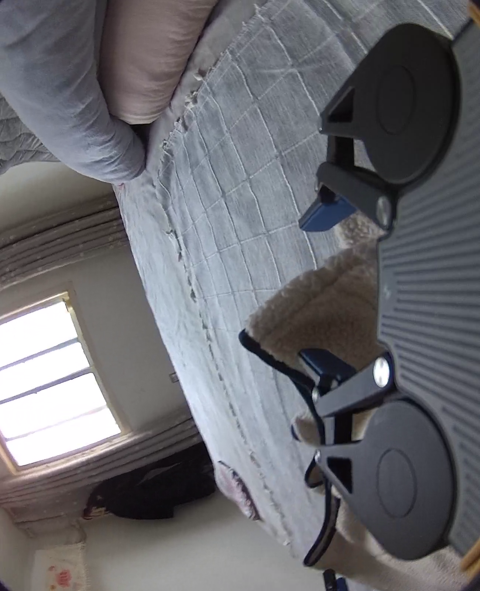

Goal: Fold large clothes

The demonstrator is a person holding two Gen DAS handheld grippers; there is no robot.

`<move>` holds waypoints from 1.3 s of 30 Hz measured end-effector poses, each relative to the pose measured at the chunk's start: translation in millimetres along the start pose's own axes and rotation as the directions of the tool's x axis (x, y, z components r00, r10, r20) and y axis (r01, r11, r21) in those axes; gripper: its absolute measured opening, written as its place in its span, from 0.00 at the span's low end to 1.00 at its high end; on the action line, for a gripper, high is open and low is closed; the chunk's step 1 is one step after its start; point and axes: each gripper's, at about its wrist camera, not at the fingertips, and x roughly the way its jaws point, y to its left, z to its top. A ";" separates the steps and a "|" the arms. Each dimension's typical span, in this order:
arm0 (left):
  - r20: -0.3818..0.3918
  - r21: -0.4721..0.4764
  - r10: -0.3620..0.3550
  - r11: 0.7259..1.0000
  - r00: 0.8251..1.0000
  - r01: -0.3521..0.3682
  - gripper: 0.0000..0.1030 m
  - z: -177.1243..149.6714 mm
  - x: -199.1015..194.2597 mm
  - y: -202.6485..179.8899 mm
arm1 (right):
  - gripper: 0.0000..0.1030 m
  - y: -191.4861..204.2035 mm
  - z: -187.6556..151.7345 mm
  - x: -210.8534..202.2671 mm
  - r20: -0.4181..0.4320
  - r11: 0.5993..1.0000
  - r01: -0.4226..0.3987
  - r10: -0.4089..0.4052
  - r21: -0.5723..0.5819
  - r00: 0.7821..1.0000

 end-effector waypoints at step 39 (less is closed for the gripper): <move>-0.017 0.105 -0.022 0.994 1.000 0.023 0.88 -70.9 -12.8 -75.9 | 0.75 109.4 -60.9 7.4 -0.098 0.977 0.000 -0.021 -0.212 0.995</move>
